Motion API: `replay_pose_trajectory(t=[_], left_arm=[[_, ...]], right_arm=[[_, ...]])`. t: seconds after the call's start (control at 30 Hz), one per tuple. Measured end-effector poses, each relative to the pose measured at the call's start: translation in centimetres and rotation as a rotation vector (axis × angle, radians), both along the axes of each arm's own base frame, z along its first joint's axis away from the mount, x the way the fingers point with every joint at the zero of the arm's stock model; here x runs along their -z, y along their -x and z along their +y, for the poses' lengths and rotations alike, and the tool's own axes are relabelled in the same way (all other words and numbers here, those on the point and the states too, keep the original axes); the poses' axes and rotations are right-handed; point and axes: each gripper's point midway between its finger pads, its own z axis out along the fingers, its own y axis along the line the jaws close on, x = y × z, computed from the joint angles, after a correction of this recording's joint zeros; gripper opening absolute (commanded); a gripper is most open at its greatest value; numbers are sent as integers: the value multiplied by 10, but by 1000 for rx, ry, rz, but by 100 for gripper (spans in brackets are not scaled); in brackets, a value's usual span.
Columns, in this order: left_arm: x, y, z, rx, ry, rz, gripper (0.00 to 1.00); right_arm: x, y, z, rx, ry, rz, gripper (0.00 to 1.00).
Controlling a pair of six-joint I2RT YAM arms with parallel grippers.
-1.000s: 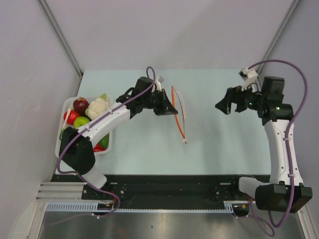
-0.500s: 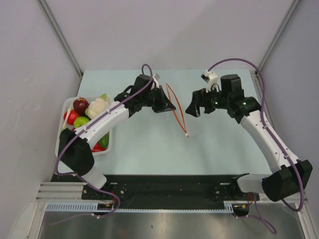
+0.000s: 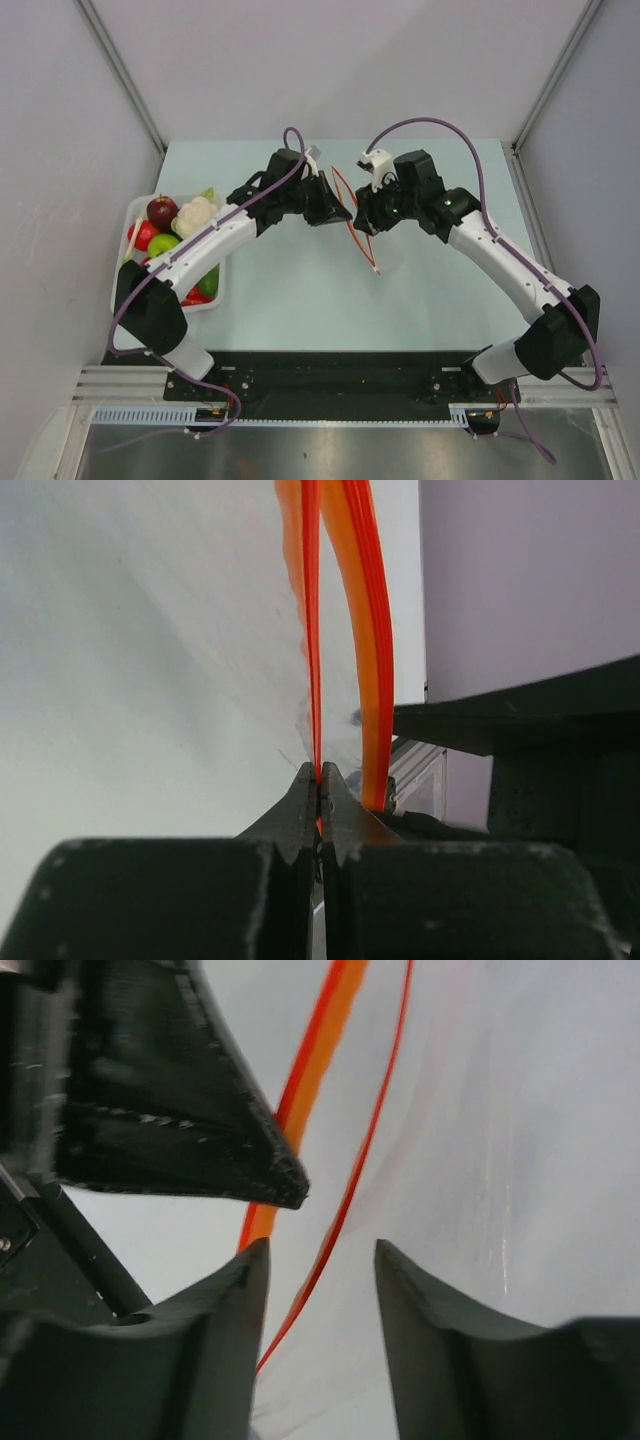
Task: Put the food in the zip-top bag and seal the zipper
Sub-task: Open the zipper of the food storage bag.
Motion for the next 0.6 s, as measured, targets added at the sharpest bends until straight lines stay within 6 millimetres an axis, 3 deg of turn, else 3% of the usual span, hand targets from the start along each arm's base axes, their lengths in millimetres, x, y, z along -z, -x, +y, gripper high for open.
replay_pose_trajectory(t=[0.13, 0.3, 0.43, 0.5, 0.6], left_arm=[[-10, 4, 2, 16, 11, -28, 0], [-14, 9, 24, 10, 1, -64, 0], [-1, -5, 71, -37, -85, -95, 0], [8, -11, 94, -41, -157, -109, 0], [12, -4, 103, 34, -233, -138, 0]], right_arm=[[14, -11, -5, 36, 51, 2, 0], [18, -24, -19, 85, 67, 11, 0], [6, -31, -36, 110, 25, 28, 0], [1, -28, -45, 120, 5, 43, 0], [-11, -13, -48, 99, -44, 62, 0]])
